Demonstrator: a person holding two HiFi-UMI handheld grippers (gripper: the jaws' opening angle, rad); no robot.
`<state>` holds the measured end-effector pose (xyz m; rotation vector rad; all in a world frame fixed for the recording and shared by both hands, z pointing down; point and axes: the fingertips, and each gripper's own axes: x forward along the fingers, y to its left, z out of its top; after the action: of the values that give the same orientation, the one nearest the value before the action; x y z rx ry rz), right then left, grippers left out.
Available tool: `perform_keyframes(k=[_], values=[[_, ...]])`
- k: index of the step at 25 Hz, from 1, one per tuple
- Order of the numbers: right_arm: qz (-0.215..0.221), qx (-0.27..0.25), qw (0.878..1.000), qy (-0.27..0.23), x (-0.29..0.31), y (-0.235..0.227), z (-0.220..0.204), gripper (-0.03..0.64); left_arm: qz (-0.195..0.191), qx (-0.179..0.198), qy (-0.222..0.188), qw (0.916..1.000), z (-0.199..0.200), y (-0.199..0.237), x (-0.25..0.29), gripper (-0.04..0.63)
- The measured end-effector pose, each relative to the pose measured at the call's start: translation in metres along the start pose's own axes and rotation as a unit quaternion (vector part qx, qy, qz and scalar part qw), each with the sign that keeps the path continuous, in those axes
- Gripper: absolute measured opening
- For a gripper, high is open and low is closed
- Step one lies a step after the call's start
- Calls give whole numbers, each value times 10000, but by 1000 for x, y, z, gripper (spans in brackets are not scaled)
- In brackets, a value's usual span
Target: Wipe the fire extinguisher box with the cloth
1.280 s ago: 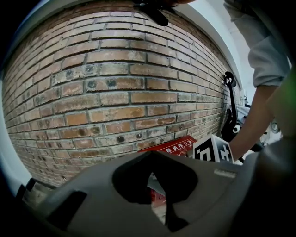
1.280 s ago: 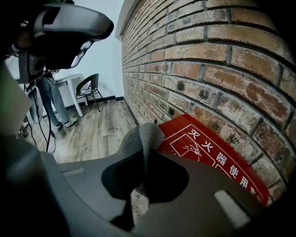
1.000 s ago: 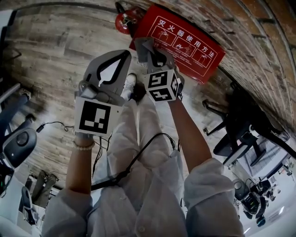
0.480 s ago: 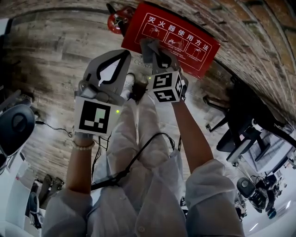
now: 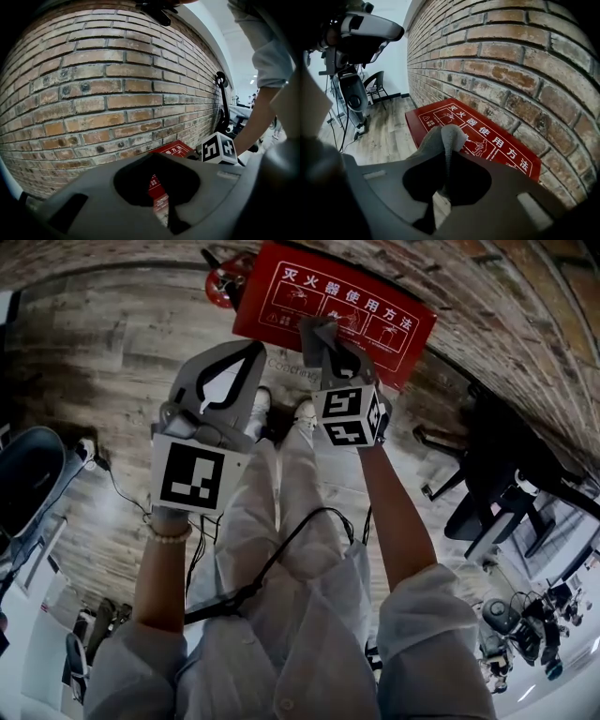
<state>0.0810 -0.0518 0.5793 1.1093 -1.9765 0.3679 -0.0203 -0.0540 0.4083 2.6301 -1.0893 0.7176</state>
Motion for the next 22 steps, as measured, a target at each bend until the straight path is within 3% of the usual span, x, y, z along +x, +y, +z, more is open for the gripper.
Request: perform_keyframes(k=[22], values=[[-731, 363, 9961, 346, -45, -73, -70, 26, -226, 183, 20, 9996, 11, -34, 14, -3]])
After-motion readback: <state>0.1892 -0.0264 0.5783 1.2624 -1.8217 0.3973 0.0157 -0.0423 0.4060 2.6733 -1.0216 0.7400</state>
